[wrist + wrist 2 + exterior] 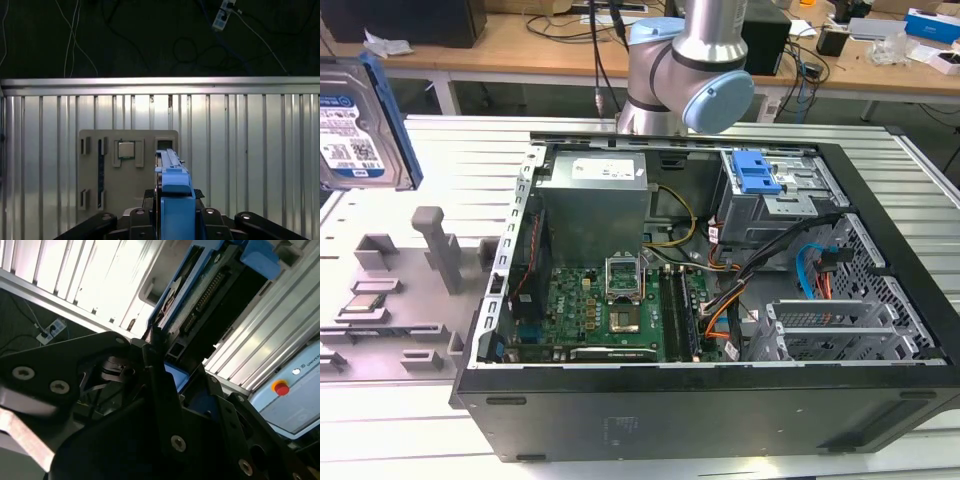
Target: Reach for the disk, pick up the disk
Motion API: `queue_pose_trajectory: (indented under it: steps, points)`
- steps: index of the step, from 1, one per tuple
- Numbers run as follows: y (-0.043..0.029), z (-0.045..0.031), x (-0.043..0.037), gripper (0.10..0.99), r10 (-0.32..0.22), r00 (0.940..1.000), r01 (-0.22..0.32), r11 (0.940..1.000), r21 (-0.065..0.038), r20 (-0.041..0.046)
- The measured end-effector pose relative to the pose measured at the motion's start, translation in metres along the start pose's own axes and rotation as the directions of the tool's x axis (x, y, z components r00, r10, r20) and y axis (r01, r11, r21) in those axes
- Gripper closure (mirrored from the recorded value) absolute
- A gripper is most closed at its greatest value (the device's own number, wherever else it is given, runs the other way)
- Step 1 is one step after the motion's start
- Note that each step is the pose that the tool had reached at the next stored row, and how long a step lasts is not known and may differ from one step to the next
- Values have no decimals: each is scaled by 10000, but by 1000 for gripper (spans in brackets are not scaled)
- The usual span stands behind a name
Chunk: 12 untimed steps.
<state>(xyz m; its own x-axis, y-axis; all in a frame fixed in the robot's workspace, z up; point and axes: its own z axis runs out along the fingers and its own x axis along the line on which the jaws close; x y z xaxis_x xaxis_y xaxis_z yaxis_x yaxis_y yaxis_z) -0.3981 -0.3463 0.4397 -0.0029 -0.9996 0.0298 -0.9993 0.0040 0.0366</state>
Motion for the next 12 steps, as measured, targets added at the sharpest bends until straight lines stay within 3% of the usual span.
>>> queue_pose_trajectory:
  steps: [7, 12]
  points:
    - [7, -213, 6, 722, 0, 10000, 0, 10000, 0, 0]
    - [13, -434, 11, 722, 0, 10000, 0, 10000, 0, 0]
